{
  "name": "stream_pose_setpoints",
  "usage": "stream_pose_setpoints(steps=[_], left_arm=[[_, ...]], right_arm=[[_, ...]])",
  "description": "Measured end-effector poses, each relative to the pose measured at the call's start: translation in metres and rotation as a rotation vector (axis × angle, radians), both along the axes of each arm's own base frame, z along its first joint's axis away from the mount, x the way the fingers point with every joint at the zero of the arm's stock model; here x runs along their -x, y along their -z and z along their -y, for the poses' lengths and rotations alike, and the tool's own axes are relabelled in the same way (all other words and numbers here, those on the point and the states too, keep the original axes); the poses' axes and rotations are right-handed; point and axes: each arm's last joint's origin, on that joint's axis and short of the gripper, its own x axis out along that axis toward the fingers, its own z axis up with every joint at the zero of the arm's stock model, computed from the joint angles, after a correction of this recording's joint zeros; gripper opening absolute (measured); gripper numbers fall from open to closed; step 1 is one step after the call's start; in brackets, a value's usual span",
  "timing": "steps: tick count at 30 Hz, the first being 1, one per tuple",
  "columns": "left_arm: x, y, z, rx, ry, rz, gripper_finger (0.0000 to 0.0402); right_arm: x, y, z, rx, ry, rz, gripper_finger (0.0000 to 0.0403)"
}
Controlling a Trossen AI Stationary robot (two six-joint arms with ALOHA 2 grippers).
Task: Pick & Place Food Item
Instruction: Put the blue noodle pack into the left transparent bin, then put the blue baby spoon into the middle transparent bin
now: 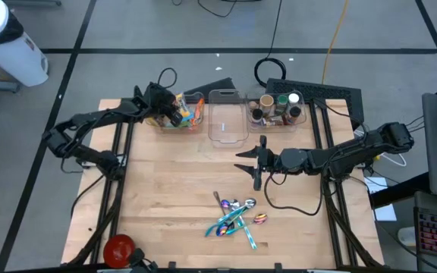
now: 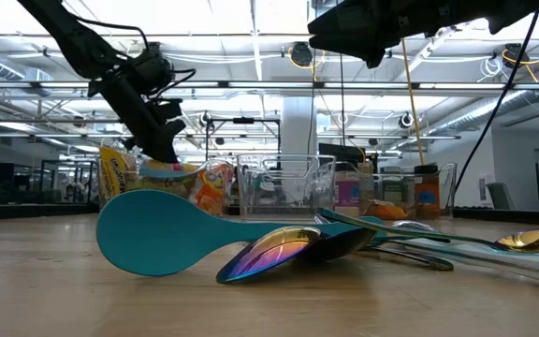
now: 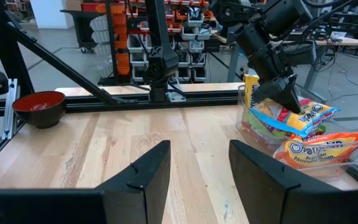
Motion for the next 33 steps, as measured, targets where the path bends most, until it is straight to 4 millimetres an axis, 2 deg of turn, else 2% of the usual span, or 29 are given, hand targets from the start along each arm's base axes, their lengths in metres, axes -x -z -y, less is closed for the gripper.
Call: stream_pose_setpoints(steps=[11, 15, 21, 26, 33], left_arm=[[0.000, -0.003, 0.003, -0.009, 0.001, -0.007, 0.0011], [0.002, -0.012, 0.008, -0.033, 0.005, 0.016, 0.0034], [0.007, -0.036, 0.020, -0.104, 0.023, 0.087, 0.0088], [0.013, -0.063, 0.042, -0.162, 0.096, 0.185, 0.0129], [0.027, -0.106, 0.091, -0.195, 0.372, 0.432, 0.0152]], right_arm=[[0.000, 0.000, 0.000, 0.000, 0.000, 0.000, 0.0155], [0.000, 0.000, 0.000, 0.000, 0.000, 0.000, 0.0155], [0.000, 0.000, 0.000, 0.000, 0.000, 0.000, 0.0155], [0.000, 0.000, 0.000, 0.000, 0.000, 0.000, 0.0155], [0.000, 0.000, 0.000, 0.000, 0.000, 0.000, 0.0155]])
